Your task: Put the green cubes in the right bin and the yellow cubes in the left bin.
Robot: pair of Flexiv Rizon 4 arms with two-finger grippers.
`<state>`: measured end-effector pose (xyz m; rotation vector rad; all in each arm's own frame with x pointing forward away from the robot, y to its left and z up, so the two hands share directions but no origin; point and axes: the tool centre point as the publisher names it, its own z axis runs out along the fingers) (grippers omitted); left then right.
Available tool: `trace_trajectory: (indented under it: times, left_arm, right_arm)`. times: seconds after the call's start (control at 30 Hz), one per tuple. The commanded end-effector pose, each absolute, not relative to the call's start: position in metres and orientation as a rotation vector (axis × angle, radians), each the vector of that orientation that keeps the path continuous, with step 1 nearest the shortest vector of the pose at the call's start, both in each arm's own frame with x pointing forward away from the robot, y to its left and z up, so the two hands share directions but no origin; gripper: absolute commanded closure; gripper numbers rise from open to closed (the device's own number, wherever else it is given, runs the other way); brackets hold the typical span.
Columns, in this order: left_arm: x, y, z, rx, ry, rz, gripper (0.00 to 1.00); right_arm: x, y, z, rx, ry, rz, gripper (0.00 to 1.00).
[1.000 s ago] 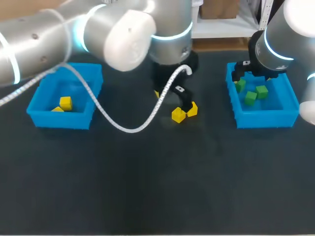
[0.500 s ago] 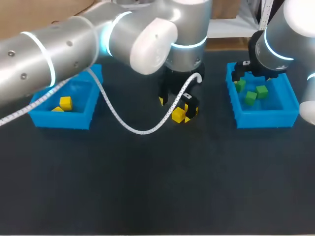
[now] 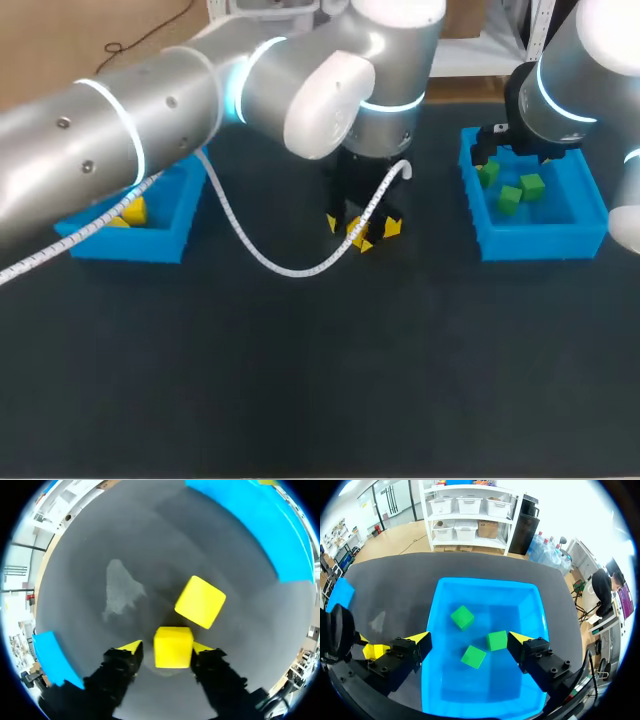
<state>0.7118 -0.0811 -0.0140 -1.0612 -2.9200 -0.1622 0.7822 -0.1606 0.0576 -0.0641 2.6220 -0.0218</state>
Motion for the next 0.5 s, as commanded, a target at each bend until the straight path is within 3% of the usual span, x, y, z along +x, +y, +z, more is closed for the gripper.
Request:
trace_trajectory:
  times: [0.03,0.27,0.5]
  left_arm:
    - [0.713,-0.074,-0.011,-1.049,-2.955,-0.140,1.00]
    - [0.726,-0.048,0.024,-1.009,-3.061,-0.146,1.00]
    - [0.745,0.015,0.074,-0.833,-3.233,-0.243,1.00]
  right_arm:
    - [0.781,-0.160,0.057,-0.061,2.616,-0.025,0.00]
    - [0.781,-0.160,0.057,-0.061,2.616,-0.025,0.00]
    - [0.781,-0.160,0.057,-0.061,2.616,-0.025,0.00]
